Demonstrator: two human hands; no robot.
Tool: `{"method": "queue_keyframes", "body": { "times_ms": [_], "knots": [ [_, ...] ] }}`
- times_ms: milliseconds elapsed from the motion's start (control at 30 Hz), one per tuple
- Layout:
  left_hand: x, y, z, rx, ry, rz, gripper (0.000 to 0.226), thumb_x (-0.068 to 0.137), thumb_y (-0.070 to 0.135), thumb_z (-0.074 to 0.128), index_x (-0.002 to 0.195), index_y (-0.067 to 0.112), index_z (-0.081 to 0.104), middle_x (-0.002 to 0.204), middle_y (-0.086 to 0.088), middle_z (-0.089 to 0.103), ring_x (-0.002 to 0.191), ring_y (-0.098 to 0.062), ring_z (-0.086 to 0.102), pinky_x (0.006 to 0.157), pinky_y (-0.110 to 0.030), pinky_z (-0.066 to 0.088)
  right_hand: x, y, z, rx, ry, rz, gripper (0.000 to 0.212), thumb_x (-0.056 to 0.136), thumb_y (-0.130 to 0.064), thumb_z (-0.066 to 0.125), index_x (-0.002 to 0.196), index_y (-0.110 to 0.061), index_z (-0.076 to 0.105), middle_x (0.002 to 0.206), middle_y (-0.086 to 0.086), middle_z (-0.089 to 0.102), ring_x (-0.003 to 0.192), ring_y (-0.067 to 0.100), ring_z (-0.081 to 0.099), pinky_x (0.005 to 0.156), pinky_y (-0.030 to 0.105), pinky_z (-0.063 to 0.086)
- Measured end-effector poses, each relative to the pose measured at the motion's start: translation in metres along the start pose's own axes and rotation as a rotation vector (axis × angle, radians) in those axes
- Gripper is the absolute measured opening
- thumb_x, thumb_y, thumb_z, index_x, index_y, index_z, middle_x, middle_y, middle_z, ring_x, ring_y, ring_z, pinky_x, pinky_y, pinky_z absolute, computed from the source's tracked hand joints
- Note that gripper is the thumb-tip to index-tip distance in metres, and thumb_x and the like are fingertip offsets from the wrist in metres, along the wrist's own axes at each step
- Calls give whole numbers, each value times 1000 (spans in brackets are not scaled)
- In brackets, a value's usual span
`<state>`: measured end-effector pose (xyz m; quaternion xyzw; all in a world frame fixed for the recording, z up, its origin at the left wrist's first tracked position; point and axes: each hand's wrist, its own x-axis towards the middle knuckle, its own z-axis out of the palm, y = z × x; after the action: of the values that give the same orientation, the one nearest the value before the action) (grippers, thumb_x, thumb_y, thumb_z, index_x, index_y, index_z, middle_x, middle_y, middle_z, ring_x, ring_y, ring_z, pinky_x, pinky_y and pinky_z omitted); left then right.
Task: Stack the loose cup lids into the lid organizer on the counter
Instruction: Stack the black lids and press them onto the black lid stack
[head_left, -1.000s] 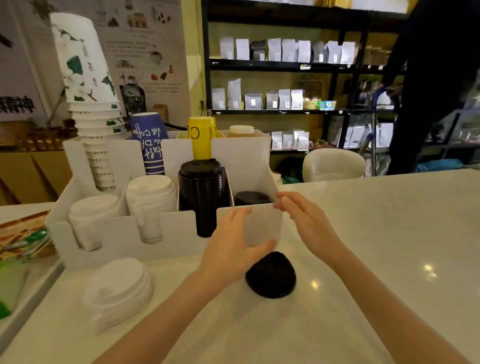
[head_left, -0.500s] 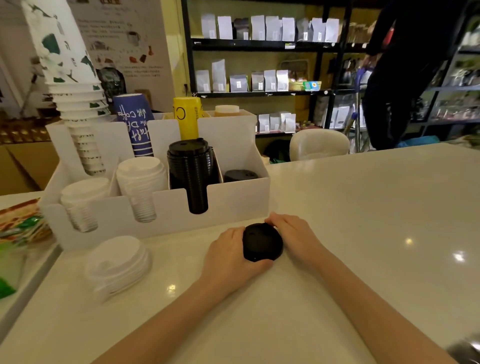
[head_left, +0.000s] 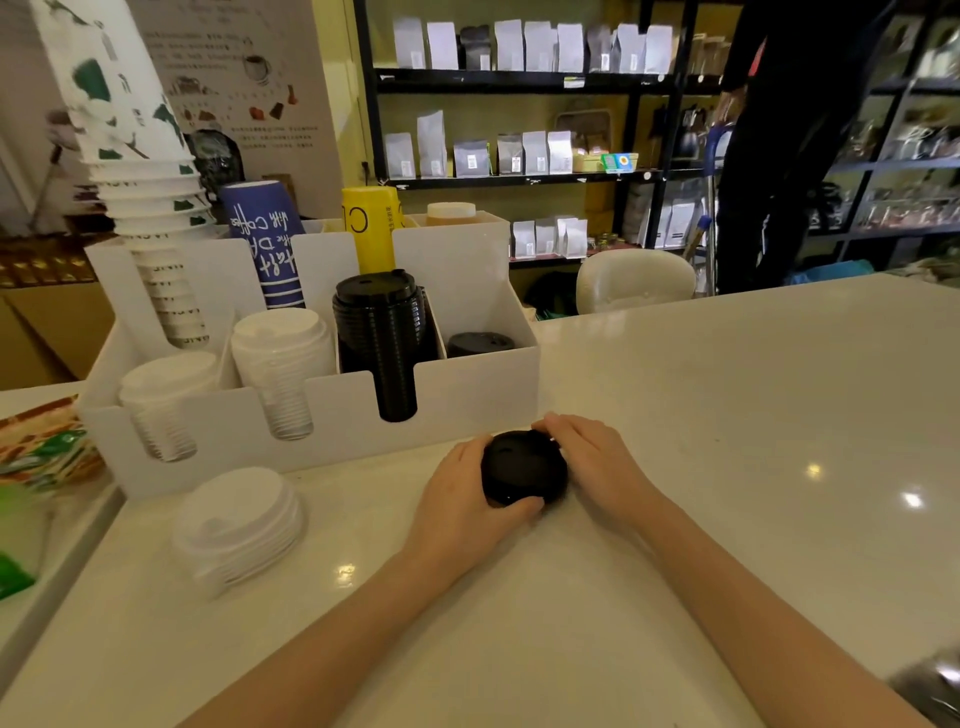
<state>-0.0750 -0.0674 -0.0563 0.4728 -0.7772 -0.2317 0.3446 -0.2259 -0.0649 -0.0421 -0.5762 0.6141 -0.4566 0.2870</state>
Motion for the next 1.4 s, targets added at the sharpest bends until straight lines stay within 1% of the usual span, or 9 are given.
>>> {"method": "queue_keyframes", "body": {
  "times_ms": [167, 300, 433, 533, 700, 933, 1033, 1167, 1400],
  "knots": [
    [7, 8, -18, -41, 57, 89, 55, 66, 37, 73, 113, 31, 46, 106, 13, 51, 92, 2, 45, 75, 3, 30, 10, -14, -5, -3, 88, -91, 31, 92, -23, 38, 102, -14, 66, 100, 4, 66, 94, 15, 58, 69, 6, 42],
    [16, 18, -38, -95, 118, 129, 63, 63, 38, 76, 119, 27, 47, 105, 17, 50, 98, 2, 46, 77, 4, 33, 16, -34, -10, 20, 156, -194, 32, 93, -20, 36, 103, -12, 66, 96, 4, 65, 84, 5, 56, 63, -5, 38],
    [26, 28, -63, -148, 191, 143, 68, 61, 40, 77, 122, 29, 47, 104, 24, 51, 98, 7, 48, 80, 1, 36, 25, -63, -11, 63, 192, -317, 31, 93, -18, 36, 99, -13, 66, 92, 6, 65, 82, 3, 57, 63, 0, 41],
    [36, 36, -83, -203, 249, 150, 64, 62, 36, 77, 118, 29, 49, 97, 32, 49, 92, 12, 50, 76, 4, 37, 37, -85, -8, 85, 195, -396, 32, 93, -18, 35, 101, -13, 66, 95, 10, 66, 91, 16, 58, 68, 9, 43],
    [62, 34, -111, -270, 333, 134, 72, 61, 34, 77, 125, 24, 46, 121, 9, 56, 111, -7, 52, 88, -12, 41, 67, -112, 4, 125, 159, -465, 32, 94, -18, 34, 106, -16, 63, 94, -2, 61, 90, 6, 53, 70, -1, 38],
    [96, 13, -137, -279, 446, 131, 71, 62, 29, 77, 125, 20, 47, 126, 3, 57, 117, -9, 52, 100, -26, 42, 105, -132, 31, 286, 72, -518, 30, 95, -20, 33, 98, -34, 60, 89, -14, 63, 85, -14, 55, 71, -4, 37],
    [106, 0, -141, -253, 477, 112, 69, 63, 29, 77, 124, 23, 44, 126, 3, 57, 117, -9, 52, 99, -25, 42, 118, -130, 44, 312, 45, -490, 32, 95, -25, 31, 118, -25, 55, 106, -12, 58, 101, -5, 51, 79, -4, 35],
    [114, -15, -146, -222, 452, 83, 72, 67, 28, 73, 128, 25, 36, 126, 8, 54, 119, -7, 47, 100, -24, 36, 130, -120, 61, 326, 27, -475, 35, 95, -26, 32, 125, -21, 48, 118, -6, 54, 115, 9, 47, 99, 21, 36],
    [118, -27, -149, -196, 391, -6, 76, 68, 29, 72, 132, 26, 32, 125, 3, 56, 118, -10, 48, 100, -25, 34, 141, -115, 67, 293, -26, -460, 34, 95, -25, 30, 121, -15, 50, 114, 1, 57, 112, 13, 50, 91, 17, 36]
  ]
}}
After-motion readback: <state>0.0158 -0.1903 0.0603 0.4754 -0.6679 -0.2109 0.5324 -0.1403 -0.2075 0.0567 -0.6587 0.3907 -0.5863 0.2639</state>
